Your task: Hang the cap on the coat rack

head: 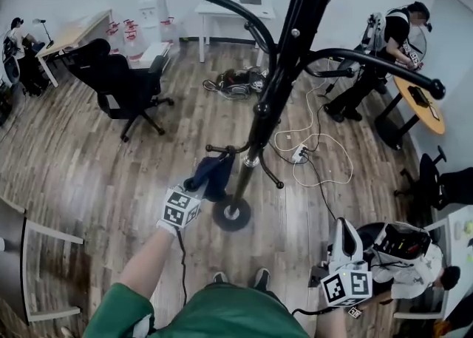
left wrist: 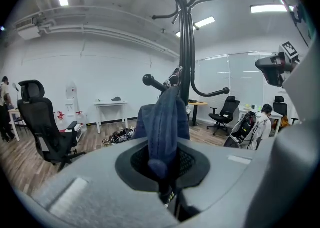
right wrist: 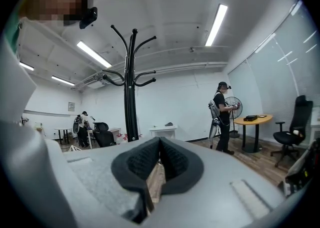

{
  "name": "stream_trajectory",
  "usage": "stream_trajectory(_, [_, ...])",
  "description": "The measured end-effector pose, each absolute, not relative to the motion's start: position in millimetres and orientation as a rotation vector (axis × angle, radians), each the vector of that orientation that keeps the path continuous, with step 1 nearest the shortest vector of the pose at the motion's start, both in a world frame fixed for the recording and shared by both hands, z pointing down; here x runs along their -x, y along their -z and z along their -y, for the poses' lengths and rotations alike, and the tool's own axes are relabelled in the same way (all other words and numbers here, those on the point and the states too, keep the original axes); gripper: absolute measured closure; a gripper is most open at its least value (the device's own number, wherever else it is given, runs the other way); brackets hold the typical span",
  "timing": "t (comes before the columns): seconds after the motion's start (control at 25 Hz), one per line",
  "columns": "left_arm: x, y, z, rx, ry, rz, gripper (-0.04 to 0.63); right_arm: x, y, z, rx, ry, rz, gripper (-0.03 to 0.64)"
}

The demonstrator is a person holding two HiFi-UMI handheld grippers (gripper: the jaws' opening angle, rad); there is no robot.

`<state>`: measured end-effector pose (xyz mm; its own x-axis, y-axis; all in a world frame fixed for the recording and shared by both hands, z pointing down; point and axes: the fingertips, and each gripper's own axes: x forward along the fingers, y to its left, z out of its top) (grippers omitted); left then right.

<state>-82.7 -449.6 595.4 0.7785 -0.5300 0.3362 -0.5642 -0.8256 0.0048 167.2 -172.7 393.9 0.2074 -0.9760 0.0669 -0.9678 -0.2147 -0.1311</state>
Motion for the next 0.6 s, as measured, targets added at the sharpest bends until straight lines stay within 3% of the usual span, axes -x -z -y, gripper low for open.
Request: stream_trajectory(0.6, [51.0,-643.1,464.3,-2.809,-0.628,0.876,0.511,-148.6,-404.4,190.7,2.346,0.237,-2.016,0.614])
